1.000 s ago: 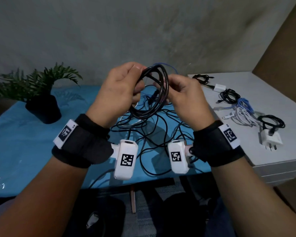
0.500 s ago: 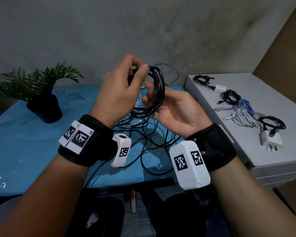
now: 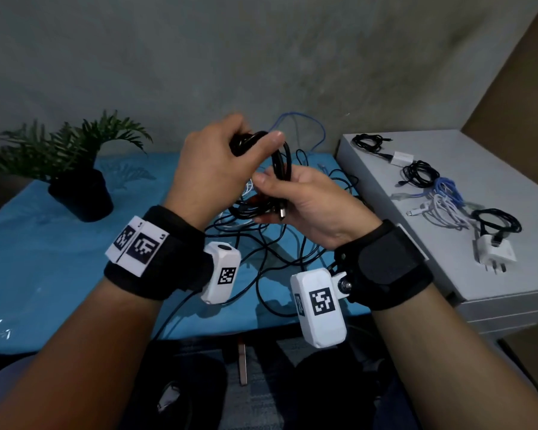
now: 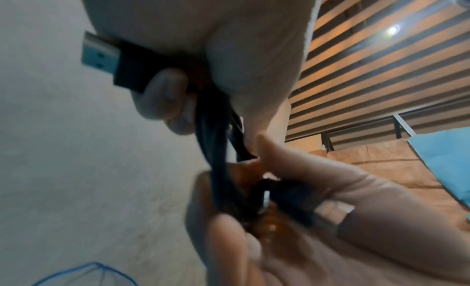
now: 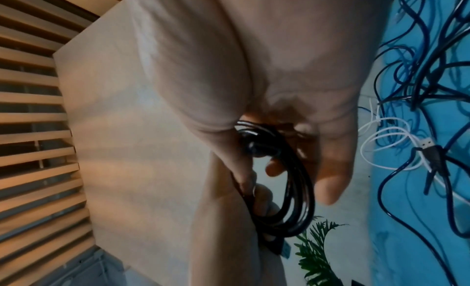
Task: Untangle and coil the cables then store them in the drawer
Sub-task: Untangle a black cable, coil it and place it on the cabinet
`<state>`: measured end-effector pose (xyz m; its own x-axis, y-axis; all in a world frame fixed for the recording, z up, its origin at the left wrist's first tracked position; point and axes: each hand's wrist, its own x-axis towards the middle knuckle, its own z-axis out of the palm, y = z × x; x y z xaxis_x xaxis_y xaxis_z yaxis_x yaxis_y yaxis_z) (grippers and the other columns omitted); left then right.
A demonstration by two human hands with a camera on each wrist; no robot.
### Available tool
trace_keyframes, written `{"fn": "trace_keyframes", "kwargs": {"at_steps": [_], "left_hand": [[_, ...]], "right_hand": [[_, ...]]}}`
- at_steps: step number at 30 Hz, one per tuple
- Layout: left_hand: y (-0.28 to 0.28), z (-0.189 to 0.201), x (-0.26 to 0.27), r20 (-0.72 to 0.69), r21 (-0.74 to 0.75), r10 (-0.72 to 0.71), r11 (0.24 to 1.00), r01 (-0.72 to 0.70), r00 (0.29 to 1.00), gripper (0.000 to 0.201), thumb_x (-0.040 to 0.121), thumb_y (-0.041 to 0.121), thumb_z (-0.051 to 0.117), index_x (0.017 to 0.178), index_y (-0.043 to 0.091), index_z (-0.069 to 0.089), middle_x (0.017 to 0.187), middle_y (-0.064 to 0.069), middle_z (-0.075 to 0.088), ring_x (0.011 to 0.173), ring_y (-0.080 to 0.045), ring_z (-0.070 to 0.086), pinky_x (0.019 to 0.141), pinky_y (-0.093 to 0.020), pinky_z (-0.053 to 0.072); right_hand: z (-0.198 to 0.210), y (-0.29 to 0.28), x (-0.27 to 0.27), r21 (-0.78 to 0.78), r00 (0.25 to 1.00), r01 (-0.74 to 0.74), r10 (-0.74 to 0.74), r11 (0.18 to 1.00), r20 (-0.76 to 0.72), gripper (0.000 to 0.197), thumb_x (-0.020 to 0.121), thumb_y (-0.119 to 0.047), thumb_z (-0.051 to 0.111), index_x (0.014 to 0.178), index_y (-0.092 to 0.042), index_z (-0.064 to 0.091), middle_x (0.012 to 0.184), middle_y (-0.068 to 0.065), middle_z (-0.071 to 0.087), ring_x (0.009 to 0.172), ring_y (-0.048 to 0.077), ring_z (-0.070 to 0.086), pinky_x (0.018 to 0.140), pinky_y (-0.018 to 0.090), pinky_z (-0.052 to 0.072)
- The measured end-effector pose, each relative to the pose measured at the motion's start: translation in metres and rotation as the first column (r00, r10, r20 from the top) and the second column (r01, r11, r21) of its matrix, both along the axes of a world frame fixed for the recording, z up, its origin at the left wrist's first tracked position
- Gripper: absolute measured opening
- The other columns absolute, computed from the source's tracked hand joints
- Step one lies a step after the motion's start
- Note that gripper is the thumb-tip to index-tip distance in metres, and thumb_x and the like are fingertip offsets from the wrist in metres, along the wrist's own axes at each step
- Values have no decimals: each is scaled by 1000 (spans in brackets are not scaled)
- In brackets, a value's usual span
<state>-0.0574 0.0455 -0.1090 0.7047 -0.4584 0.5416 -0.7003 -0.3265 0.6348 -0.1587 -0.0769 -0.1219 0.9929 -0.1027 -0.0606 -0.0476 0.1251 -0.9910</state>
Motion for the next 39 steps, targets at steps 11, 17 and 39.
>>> {"fn": "trace_keyframes", "kwargs": {"at_steps": [11, 17, 39], "left_hand": [[6, 1, 13, -550, -105, -250, 967, 231, 797, 46, 98, 55, 56, 88, 10, 62, 65, -4, 55, 48, -19, 47, 45, -25, 39], [2, -6, 6, -667, -143, -328, 937, 318, 669, 49, 99, 53, 54, 111, 8, 67, 80, -1, 70, 67, -22, 72, 65, -35, 60], [-4, -67, 16, -255, 665, -171, 684, 302, 952, 64, 86, 75, 37, 93, 23, 73, 90, 0, 70, 81, -12, 63, 81, -37, 50]], "right_hand": [[-11, -11, 1, -160, 976, 207, -192, 965, 104, 24, 105, -15, 54, 127, -9, 61, 110, 22, 72, 88, 28, 74, 66, 28, 58], [-18, -26, -3, -143, 943, 327, -311, 934, 122, 20, 103, -10, 56, 118, -17, 67, 106, 22, 72, 76, 31, 75, 63, 29, 58], [-4, -172, -51, -101, 612, 790, -770, 605, 177, 17, 93, 2, 64, 93, -13, 55, 89, 12, 63, 75, 27, 64, 69, 41, 63]]}}
